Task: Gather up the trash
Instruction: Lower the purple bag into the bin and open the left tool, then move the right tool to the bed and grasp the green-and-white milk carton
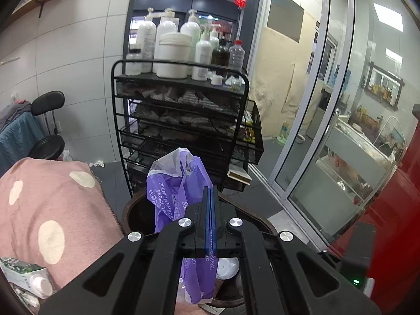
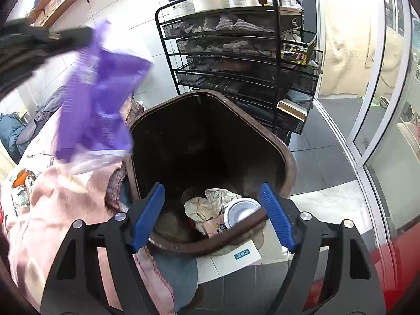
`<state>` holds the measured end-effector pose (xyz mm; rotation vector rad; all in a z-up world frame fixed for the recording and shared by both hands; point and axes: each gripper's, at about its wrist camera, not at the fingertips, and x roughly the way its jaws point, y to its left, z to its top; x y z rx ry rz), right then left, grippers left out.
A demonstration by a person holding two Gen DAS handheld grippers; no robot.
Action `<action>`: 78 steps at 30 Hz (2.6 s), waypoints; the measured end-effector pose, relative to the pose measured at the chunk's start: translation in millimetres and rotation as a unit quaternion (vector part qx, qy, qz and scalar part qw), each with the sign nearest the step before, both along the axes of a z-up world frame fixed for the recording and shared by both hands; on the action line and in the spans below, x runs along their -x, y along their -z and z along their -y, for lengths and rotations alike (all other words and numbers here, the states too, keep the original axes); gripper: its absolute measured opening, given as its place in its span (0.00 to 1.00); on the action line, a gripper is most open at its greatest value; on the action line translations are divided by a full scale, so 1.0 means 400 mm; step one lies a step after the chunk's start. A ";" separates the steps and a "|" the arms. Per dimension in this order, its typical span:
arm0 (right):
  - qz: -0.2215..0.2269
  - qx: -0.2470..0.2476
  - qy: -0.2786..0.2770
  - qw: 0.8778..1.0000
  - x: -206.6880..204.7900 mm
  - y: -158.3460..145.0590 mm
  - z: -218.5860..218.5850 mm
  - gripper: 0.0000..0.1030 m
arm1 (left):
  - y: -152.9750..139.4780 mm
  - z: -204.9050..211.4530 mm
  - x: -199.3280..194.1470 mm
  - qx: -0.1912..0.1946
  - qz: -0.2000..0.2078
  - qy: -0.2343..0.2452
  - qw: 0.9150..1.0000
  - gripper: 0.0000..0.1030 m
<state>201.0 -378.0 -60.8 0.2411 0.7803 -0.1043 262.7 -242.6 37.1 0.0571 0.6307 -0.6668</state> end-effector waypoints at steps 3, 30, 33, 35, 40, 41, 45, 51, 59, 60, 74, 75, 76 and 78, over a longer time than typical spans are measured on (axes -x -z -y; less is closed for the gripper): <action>0.005 0.004 0.003 1.000 0.020 -0.005 0.002 0.79 | 0.029 0.030 -0.011 -0.013 -0.010 0.009 1.000 0.01; -0.001 0.005 0.001 1.000 0.090 0.008 -0.002 0.87 | 0.132 0.079 -0.050 -0.058 -0.080 0.011 0.995 0.83; 0.000 0.007 0.000 1.000 0.093 0.008 -0.002 0.88 | 0.119 0.055 -0.035 -0.062 -0.068 0.004 0.996 0.87; 0.000 0.007 -0.003 1.000 0.092 0.009 -0.004 0.89 | 0.108 0.031 -0.019 -0.063 -0.060 0.000 0.996 0.89; 0.004 0.007 -0.015 1.000 0.087 0.006 -0.023 0.89 | 0.095 -0.030 0.030 -0.068 -0.047 -0.013 0.996 0.93; 0.005 0.008 -0.018 1.000 0.086 0.004 -0.027 0.89 | 0.094 -0.043 0.041 -0.070 -0.046 -0.016 0.996 0.93; 0.011 0.012 -0.039 0.999 0.079 -0.009 -0.059 0.90 | 0.092 -0.114 0.080 -0.063 -0.046 -0.033 0.996 0.94; 0.015 0.018 -0.082 0.996 0.067 -0.021 -0.134 0.90 | 0.098 -0.230 0.125 -0.052 -0.042 -0.076 0.995 0.95; 0.023 0.037 -0.166 0.985 0.044 -0.052 -0.267 0.90 | 0.119 -0.406 0.170 -0.033 -0.054 -0.143 0.988 0.95; 0.023 0.039 -0.179 0.983 0.040 -0.056 -0.286 0.90 | 0.121 -0.425 0.177 -0.035 -0.053 -0.150 0.987 0.95; 0.014 0.122 -0.362 0.924 -0.072 -0.123 -0.609 0.90 | 0.130 -0.813 0.201 -0.026 -0.072 -0.273 0.959 0.95; 0.012 0.127 -0.370 0.920 -0.078 -0.121 -0.626 0.90 | 0.131 -0.837 0.200 -0.023 -0.075 -0.279 0.957 0.95; 0.009 0.133 -0.378 0.916 -0.088 -0.120 -0.646 0.90 | 0.133 -0.863 0.197 -0.020 -0.079 -0.283 0.956 0.95; 0.006 0.152 -0.391 0.908 -0.109 -0.123 -0.694 0.90 | 0.136 -0.903 0.185 -0.019 -0.090 -0.289 0.953 0.95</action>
